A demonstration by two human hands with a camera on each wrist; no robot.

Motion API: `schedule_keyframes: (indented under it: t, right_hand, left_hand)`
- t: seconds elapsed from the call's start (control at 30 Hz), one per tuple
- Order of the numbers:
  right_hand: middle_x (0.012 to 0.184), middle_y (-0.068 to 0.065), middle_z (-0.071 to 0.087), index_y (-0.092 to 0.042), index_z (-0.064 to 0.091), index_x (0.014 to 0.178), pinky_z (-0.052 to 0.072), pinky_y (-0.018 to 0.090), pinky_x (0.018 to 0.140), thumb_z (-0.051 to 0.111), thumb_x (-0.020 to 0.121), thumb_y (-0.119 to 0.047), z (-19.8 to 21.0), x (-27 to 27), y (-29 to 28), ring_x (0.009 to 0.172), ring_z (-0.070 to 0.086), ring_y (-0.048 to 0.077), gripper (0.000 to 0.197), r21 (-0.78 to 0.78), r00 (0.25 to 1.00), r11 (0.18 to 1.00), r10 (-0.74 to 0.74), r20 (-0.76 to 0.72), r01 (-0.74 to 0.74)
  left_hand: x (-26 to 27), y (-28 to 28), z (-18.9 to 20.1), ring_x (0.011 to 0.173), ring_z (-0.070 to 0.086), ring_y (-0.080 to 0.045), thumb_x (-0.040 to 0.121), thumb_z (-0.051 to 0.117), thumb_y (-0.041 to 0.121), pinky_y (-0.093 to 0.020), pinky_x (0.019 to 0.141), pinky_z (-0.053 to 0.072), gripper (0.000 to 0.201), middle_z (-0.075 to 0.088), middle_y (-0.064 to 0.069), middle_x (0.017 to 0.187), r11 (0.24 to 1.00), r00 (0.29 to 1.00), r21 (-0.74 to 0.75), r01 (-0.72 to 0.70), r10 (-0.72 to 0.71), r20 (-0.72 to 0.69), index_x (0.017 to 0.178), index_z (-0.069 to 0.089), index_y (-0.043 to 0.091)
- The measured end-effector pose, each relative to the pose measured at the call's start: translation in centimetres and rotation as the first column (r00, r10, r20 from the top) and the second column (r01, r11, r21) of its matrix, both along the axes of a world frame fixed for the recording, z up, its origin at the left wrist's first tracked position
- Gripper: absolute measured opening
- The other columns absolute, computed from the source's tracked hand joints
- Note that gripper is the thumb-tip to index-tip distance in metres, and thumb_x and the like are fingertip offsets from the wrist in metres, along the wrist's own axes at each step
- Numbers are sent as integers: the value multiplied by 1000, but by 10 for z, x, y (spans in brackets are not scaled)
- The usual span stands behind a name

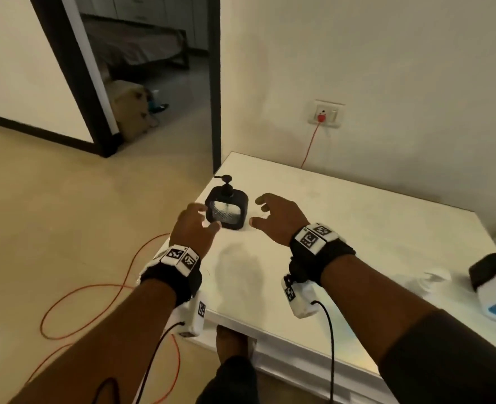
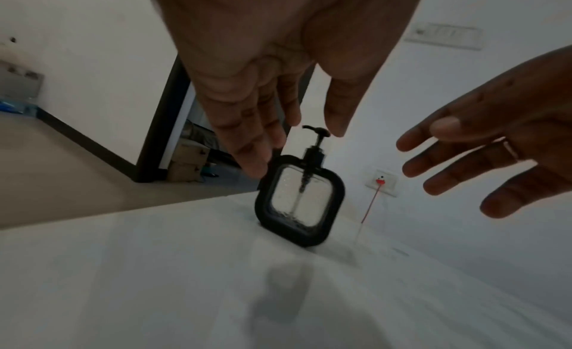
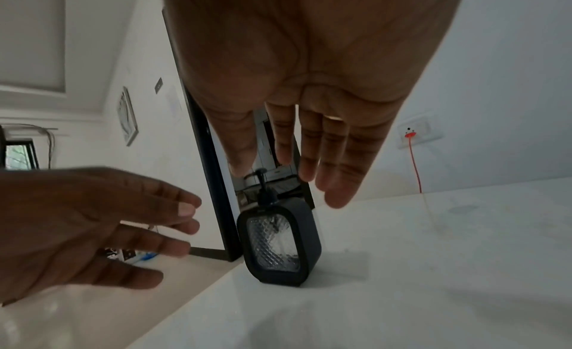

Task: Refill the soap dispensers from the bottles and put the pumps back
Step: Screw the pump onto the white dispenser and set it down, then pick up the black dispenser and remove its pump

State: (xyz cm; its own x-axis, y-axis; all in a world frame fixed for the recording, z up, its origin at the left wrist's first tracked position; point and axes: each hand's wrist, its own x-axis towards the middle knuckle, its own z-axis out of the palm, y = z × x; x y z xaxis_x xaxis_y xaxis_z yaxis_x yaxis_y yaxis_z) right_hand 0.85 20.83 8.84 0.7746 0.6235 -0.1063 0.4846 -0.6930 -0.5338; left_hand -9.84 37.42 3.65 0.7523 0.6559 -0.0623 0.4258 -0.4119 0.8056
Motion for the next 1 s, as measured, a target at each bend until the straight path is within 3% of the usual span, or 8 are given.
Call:
schedule_keyframes:
  t: [0.1, 0.2, 0.4, 0.6, 0.77, 0.83, 0.9, 1.0]
  right_hand:
    - [147, 10, 49, -17, 38, 149, 37, 39, 109, 71, 92, -36, -24, 27, 45, 134, 47, 30, 69, -82, 999, 997, 14, 34, -11]
    - [154, 12, 39, -17, 27, 156, 35, 42, 112, 73, 89, -32, -46, 48, 81, 141, 39, 34, 83, -105, 999, 994, 33, 16, -31]
    - [118, 13, 61, -13, 41, 132, 48, 38, 79, 69, 87, -18, -68, 61, 90, 102, 62, 34, 53, -44, 997, 999, -28, 68, 31]
    - [117, 8, 66, -19, 50, 131, 49, 36, 84, 72, 90, -30, -33, 26, 26, 103, 62, 29, 47, -4, 1000, 1000, 5, -27, -5]
    - [118, -1, 66, -27, 53, 131, 48, 34, 87, 74, 90, -29, 24, -21, -58, 102, 62, 20, 46, 168, 999, 986, -14, -36, 20]
    - [115, -5, 65, -31, 54, 130, 50, 34, 91, 74, 89, -31, 51, -38, -89, 101, 63, 17, 46, 243, 999, 969, -37, -17, 40]
    - [114, -9, 66, -33, 56, 129, 51, 32, 91, 76, 87, -32, 76, -54, -116, 102, 63, 12, 46, 284, 999, 958, -46, 22, 38]
    - [116, -13, 65, -31, 61, 126, 54, 32, 91, 80, 84, -33, 107, -77, -159, 107, 62, 7, 46, 346, 994, 938, -50, 99, 13]
  left_hand:
    - [18, 35, -10, 133, 56, -33, 94, 74, 10, -41, 113, 43, 67, 53, -16, 149, 1000, 1000, -15, 8, -8, -5, 152, 42, 12]
    - [35, 59, -23, 143, 49, -34, 96, 71, 5, -43, 119, 39, 77, 46, -14, 159, 999, 999, 3, 50, -50, -21, 160, 31, 15]
    - [47, 66, -48, 152, 37, -31, 95, 76, 17, -38, 121, 31, 95, 36, -14, 166, 987, 986, 40, 153, -149, -79, 167, 13, 14]
    - [36, 38, -22, 155, 33, -25, 84, 86, 33, -39, 125, 29, 108, 34, -13, 167, 972, 969, -93, 214, -200, 142, 166, 17, 17]
    - [17, -21, 31, 133, 61, -18, 68, 95, 52, -41, 115, 47, 97, 66, -1, 140, 860, 873, -207, 467, -410, 266, 149, 48, 26]
    - [7, -53, 48, 116, 69, -5, 63, 91, 48, -28, 102, 55, 82, 74, 10, 123, 833, 830, -201, 516, -428, 357, 136, 58, 30]
    - [-5, -87, 64, 104, 70, 3, 66, 87, 38, -13, 87, 53, 63, 75, 20, 110, 846, 803, -173, 505, -385, 455, 122, 60, 33]
    - [-26, -140, 84, 94, 69, 4, 63, 87, 37, -8, 80, 51, 55, 72, 24, 103, 878, 761, -147, 455, -298, 576, 111, 60, 34]
